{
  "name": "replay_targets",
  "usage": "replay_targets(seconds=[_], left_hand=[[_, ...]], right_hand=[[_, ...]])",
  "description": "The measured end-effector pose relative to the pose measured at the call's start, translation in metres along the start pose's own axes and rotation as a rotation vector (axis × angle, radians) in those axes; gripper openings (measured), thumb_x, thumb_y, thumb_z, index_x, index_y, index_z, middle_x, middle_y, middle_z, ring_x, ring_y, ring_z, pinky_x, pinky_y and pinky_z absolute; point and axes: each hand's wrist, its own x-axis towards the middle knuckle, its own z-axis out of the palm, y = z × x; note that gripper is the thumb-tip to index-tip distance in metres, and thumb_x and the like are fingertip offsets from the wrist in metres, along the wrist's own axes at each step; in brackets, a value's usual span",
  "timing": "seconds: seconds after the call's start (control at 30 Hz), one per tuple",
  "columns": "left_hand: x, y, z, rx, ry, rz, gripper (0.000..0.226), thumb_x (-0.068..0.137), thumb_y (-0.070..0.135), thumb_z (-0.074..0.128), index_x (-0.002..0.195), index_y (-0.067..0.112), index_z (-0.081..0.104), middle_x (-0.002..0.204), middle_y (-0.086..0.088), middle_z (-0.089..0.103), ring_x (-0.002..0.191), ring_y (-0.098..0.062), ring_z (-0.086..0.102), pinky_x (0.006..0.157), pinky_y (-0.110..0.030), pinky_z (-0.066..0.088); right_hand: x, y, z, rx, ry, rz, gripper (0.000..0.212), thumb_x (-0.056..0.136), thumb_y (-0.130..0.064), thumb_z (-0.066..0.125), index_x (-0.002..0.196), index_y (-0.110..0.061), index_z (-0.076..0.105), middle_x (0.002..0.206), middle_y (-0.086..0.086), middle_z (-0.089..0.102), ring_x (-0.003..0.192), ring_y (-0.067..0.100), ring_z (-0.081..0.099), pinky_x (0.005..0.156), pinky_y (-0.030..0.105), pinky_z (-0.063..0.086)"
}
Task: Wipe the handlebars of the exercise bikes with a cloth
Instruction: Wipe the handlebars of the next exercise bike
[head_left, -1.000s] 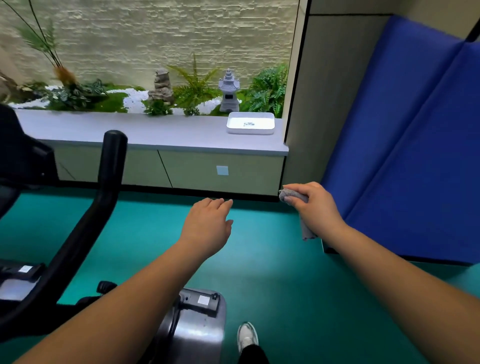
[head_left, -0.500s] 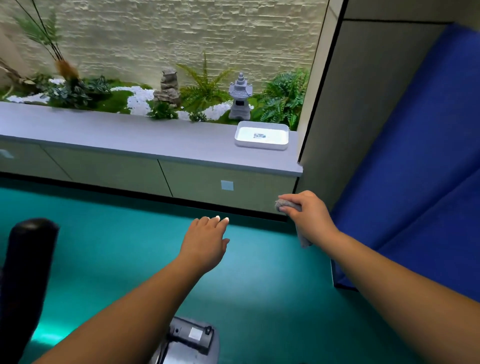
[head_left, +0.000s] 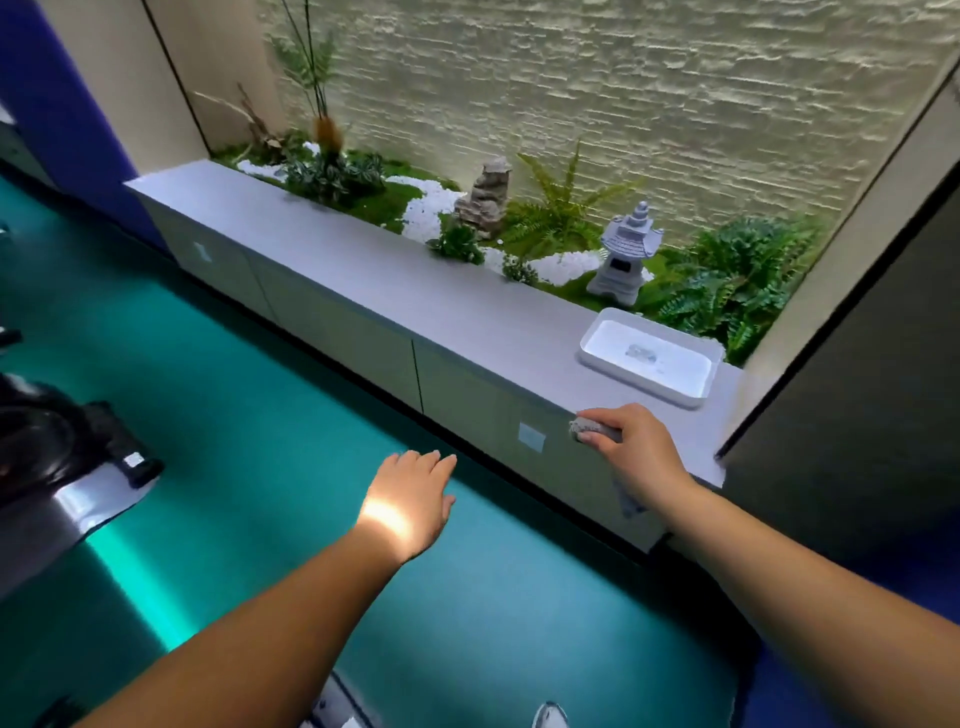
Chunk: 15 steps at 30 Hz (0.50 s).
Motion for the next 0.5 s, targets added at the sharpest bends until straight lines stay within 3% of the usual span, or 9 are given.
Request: replay_targets(seconds=[0.2, 0.37, 0.5], left_hand=[[0.020, -0.012, -0.007, -0.026, -0.005, -0.198, 0.056, 0.099, 0.043, 0.034, 0.149, 0.021, 0.024, 0.149, 0.000, 0.038, 0.132, -0.023, 0.038, 0.109, -0.038, 0.027], [0.029, -0.047, 0.003, -0.067, -0.062, -0.336, 0.056, 0.099, 0.044, 0.032, 0.149, 0.023, 0.021, 0.152, 0.001, 0.033, 0.135, -0.022, 0.034, 0.113, -0.038, 0.024], [0.047, -0.088, 0.010, -0.094, -0.064, -0.422, 0.055, 0.099, 0.043, 0.034, 0.149, 0.022, 0.023, 0.151, 0.000, 0.034, 0.134, -0.023, 0.035, 0.112, -0.039, 0.023]], right_hand=[[0.080, -0.007, 0.013, 0.066, -0.139, -0.089, 0.024, 0.089, -0.019, 0.065, 0.112, -0.016, 0.070, 0.091, -0.012, 0.062, 0.087, 0.003, 0.056, 0.071, 0.012, 0.036], [0.137, -0.034, 0.054, 0.077, -0.270, -0.176, 0.022, 0.089, -0.021, 0.065, 0.109, -0.014, 0.071, 0.098, -0.007, 0.070, 0.091, 0.013, 0.063, 0.069, 0.016, 0.038], [0.184, -0.066, 0.091, 0.081, -0.338, -0.254, 0.016, 0.089, -0.017, 0.065, 0.101, -0.009, 0.072, 0.092, 0.006, 0.070, 0.095, 0.024, 0.063, 0.070, 0.022, 0.040]])
